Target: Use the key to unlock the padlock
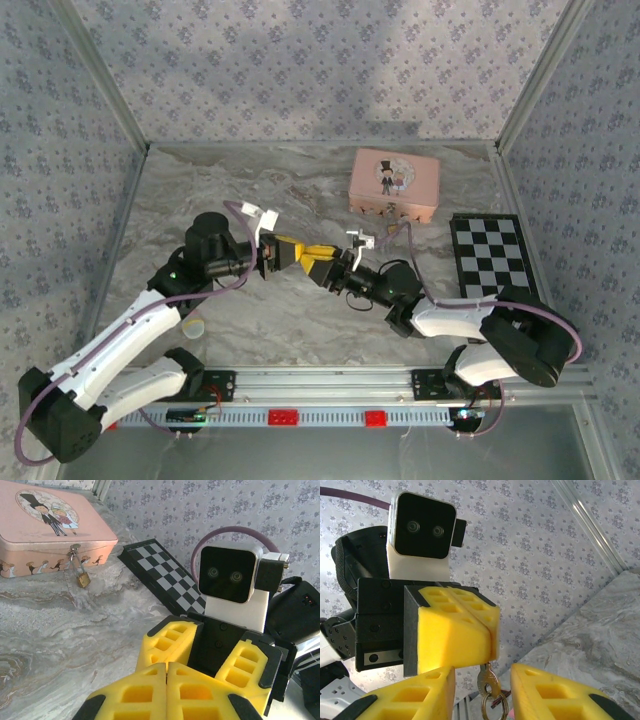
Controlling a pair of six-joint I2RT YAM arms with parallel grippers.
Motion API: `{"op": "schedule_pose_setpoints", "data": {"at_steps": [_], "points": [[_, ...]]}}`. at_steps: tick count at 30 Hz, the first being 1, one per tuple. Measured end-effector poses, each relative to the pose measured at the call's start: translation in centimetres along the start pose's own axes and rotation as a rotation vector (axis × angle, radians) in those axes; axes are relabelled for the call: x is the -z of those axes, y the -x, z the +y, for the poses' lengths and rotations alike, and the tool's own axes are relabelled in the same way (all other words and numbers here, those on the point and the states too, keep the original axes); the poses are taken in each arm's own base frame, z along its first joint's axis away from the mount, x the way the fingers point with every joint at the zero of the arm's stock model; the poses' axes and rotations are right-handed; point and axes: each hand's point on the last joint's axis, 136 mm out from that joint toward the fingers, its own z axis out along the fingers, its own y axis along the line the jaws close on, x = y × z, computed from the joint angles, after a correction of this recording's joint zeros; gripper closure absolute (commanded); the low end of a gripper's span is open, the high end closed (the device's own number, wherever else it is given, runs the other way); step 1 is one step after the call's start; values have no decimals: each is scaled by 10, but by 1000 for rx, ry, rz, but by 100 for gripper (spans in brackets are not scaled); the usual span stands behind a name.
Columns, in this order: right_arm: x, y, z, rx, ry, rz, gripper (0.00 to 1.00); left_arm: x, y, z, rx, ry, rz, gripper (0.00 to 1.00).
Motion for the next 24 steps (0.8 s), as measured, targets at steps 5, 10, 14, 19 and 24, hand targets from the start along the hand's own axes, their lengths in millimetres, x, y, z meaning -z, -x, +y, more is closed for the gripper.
{"op": "schedule_pose_setpoints", "data": {"at_steps": [5, 10, 14, 19, 24], "points": [[-1, 0, 1, -13, 7, 4, 71, 0, 1, 1, 0, 3, -3, 100], [-1, -1, -1, -27, 8, 8, 76, 0, 0, 3, 7, 8, -5, 100], [-2, -1, -2, -30, 7, 9, 80, 0, 0, 3, 9, 7, -5, 100], [-2, 0, -3, -41, 5, 9, 82, 0, 2, 1, 16, 0, -11, 100], [-2, 3, -4, -60, 16, 16, 87, -2, 4, 1, 22, -10, -19, 100]]}}
